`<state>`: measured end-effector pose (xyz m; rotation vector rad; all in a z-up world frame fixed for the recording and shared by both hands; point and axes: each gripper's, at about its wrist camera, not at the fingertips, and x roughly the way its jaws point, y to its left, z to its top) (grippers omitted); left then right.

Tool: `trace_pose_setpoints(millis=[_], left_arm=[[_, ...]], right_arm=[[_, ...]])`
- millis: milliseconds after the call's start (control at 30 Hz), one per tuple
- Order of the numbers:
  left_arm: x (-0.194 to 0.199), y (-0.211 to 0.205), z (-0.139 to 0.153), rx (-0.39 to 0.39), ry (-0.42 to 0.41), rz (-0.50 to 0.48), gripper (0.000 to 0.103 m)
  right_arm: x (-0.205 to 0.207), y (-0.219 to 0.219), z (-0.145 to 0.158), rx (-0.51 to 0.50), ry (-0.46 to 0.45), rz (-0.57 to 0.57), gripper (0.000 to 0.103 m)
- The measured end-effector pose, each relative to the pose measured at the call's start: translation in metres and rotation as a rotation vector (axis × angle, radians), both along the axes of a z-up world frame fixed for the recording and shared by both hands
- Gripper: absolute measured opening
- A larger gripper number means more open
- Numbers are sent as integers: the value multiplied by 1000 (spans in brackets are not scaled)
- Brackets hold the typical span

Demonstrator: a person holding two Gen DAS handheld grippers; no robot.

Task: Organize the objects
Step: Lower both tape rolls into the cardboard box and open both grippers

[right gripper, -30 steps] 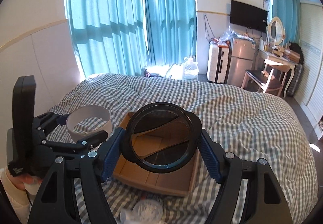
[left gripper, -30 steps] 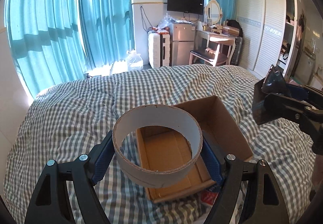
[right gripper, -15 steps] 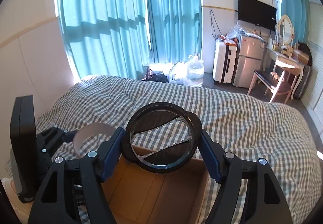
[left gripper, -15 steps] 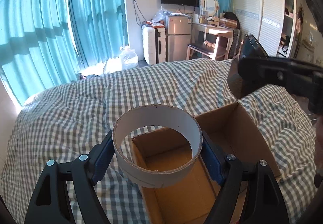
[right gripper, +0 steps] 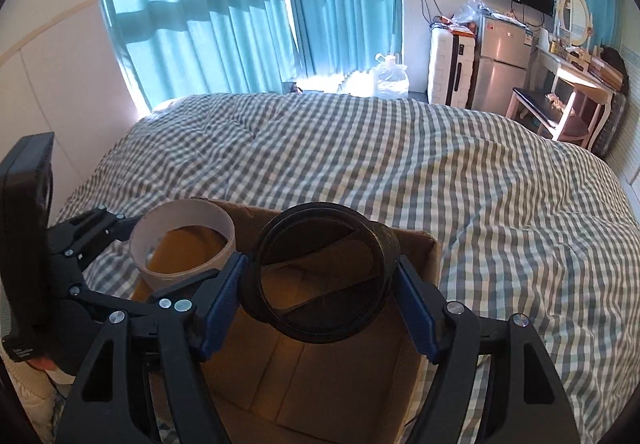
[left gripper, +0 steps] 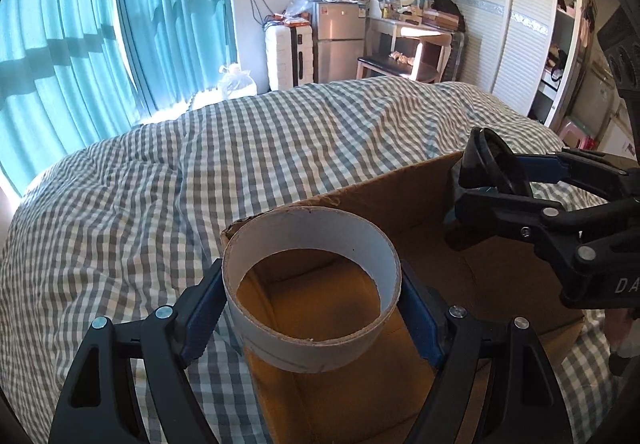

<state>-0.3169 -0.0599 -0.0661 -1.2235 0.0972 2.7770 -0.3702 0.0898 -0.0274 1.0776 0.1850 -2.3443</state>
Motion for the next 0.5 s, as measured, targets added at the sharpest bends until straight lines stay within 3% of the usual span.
trace_pose_setpoints(millis=[200,267,367,500], left_arm=[[1,2,1,-9,11,-27,83],[3,4,4,-9,19,-37,84],[8,6,9,-24,32,-35,98],[10,6,17,-20,24,-18,99]], right_arm=[[0,2,-2,-6,2,-3,72],[1,5,2,-25,10,-12,79],[5,11,11,-43,38,-33,87],[11,18,25,-62,56,-55,87]])
